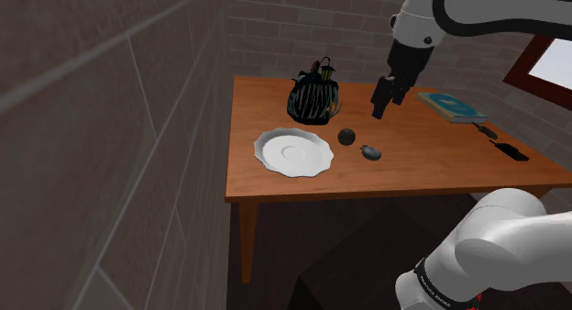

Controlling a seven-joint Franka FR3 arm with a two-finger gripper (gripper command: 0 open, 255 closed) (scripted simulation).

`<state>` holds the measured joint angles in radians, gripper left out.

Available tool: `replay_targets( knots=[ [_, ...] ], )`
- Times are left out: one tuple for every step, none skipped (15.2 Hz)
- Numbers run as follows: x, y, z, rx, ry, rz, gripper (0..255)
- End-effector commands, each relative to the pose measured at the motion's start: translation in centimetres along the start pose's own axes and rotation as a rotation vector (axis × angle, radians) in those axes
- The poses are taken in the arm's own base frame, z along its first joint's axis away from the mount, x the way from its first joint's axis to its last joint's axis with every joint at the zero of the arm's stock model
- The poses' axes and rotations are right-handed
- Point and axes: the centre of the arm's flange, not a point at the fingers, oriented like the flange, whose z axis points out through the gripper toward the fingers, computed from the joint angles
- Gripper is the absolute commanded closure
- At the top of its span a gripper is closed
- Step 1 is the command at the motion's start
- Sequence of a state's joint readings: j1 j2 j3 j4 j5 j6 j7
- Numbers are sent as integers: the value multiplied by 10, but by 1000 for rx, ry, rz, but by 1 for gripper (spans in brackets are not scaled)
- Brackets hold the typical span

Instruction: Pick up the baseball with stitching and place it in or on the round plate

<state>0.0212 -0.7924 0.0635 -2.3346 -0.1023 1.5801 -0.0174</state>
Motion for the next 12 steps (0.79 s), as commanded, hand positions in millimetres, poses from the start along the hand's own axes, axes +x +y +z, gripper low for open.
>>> replay_targets(
  knots=[
    [0, 0, 0, 0, 0, 0, 0],
    [7, 8, 9, 6, -2, 1, 0],
    [14, 16, 18, 12, -4, 1, 0],
    [21, 24, 27, 18, -6, 2, 0],
    [28, 32, 36, 24, -9, 3, 0],
    [35, 40, 45, 30, -11, 4, 0],
    [41, 47, 55, 37, -13, 4, 0],
    [48, 55, 64, 43, -15, 5, 0],
    [55, 63, 74, 49, -17, 6, 0],
    [62, 70, 83, 55, -19, 7, 0],
    [68, 78, 93, 61, -22, 7, 0],
    [75, 85, 102, 67, -24, 8, 0]
  ],
)
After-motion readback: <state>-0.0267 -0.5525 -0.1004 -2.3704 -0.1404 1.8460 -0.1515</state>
